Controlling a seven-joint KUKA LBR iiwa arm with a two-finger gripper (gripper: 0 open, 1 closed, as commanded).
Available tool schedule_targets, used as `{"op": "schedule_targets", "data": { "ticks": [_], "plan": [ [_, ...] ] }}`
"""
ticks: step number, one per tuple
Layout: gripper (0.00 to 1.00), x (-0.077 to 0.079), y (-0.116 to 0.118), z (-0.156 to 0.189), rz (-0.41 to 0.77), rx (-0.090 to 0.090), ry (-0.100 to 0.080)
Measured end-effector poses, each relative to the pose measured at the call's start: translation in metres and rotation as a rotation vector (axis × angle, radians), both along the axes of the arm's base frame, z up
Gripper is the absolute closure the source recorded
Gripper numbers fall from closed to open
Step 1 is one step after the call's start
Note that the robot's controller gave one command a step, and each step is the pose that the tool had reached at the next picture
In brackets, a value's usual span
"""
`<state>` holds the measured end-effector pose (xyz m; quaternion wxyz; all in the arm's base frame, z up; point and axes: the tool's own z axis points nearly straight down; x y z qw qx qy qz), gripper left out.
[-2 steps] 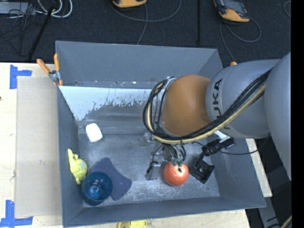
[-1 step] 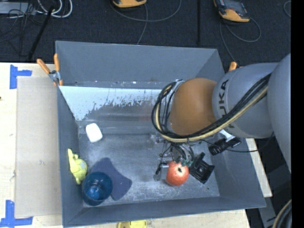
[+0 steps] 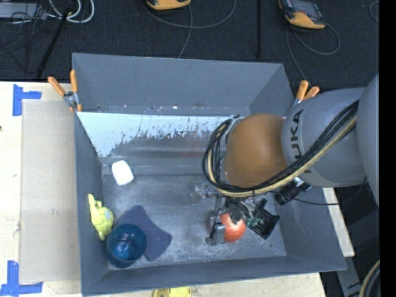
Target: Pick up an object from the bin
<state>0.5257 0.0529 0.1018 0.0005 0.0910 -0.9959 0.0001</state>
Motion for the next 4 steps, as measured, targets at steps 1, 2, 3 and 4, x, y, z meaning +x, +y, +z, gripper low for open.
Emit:
{"op": "schedule_targets", "data": {
  "ticks": [1, 2, 3, 4],
  "plan": [
    [0.0, -0.016, -0.04, -0.006, -0.158, 0.001, 0.001],
    [0.0, -0.017, -0.065, -0.009, -0.149, -0.002, 0.0],
    [1.0, -0.024, -0.097, -0.032, -0.156, 0.001, 0.0],
    [1.0, -0.024, -0.097, -0.032, -0.157, 0.002, 0.0]
  ]
}}
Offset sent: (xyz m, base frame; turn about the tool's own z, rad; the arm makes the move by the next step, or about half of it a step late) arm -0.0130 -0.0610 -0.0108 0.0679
